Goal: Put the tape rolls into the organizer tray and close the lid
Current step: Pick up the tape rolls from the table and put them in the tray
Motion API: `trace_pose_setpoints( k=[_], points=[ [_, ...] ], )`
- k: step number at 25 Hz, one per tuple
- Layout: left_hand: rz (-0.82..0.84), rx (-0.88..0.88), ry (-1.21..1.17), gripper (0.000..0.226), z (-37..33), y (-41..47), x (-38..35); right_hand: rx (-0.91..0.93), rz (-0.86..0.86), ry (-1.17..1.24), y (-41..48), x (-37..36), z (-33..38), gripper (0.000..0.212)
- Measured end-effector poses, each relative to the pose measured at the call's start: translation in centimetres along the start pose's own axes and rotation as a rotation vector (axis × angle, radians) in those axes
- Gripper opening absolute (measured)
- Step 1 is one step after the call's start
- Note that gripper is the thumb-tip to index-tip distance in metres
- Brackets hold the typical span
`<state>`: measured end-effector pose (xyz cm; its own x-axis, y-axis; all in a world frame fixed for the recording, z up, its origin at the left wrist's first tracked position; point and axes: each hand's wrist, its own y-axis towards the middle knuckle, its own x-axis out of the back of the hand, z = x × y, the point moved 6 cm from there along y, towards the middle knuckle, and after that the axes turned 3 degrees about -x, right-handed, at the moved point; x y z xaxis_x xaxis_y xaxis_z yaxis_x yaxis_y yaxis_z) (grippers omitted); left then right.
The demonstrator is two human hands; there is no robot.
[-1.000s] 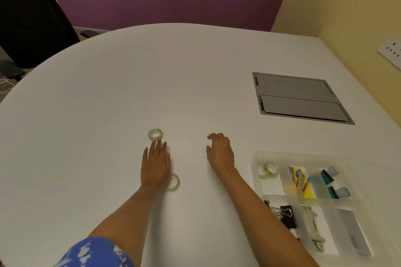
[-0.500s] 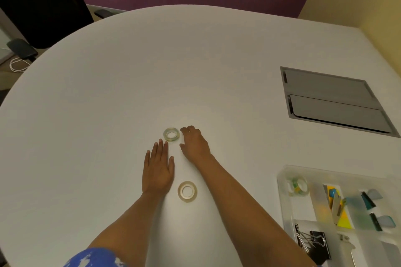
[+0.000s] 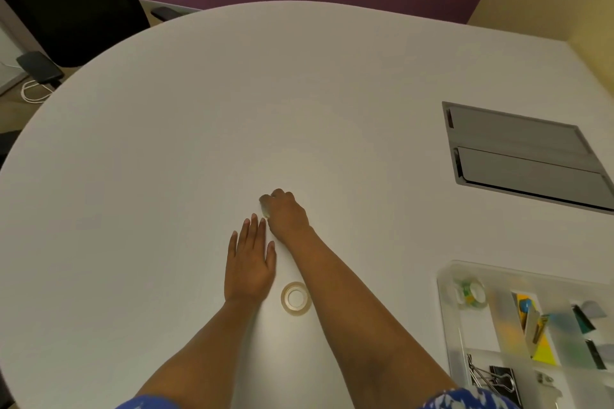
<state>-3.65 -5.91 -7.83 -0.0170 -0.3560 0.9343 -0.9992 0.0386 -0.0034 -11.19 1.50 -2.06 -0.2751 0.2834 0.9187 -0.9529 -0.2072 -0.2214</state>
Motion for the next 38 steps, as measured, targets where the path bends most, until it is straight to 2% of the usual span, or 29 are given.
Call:
trace_pose_setpoints(
  k=[5, 9, 13, 21, 25, 27, 30, 33, 38],
  points=[
    [0.010, -0.003, 0.005, 0.073, -0.2, -0.2, 0.3, -0.069, -0.118, 0.144, -2.1, 2.1, -2.0, 0.049],
    [0.020, -0.008, 0.009, 0.075, -0.4, -0.3, 0.5, -0.127, -0.166, 0.166, -5.0, 4.2, -4.7, 0.048],
    [0.032, -0.011, 0.021, 0.065, -0.4, -0.7, 0.4, -0.209, -0.226, 0.203, -8.7, 6.2, -8.1, 0.046],
    [0.023, -0.014, 0.003, 0.062, -0.6, -4.1, -0.1, -0.427, -0.364, 0.295, -17.3, 9.1, -16.1, 0.044],
    [0.006, 0.004, -0.003, 0.056, -1.1, -5.6, -0.1, -0.607, -0.448, 0.368, -21.5, 10.4, -20.3, 0.044],
    [0.000, 0.014, -0.012, 0.051, -1.2, -6.0, -0.1, -0.725, -0.428, 0.361, -23.2, 10.2, -22.4, 0.045],
    [-0.002, 0.023, -0.004, 0.051, -1.5, -6.6, 0.0, -0.848, -0.283, 0.269, -24.6, 8.5, -24.3, 0.046],
    [0.001, 0.023, -0.011, 0.051, -1.5, -6.5, 0.0, -0.825, -0.219, 0.255, -24.5, 6.5, -24.4, 0.045],
    [-0.006, 0.019, -0.004, 0.051, -1.5, -6.4, 0.0, -0.785, -0.297, 0.275, -24.1, 5.9, -24.4, 0.044]
  ],
)
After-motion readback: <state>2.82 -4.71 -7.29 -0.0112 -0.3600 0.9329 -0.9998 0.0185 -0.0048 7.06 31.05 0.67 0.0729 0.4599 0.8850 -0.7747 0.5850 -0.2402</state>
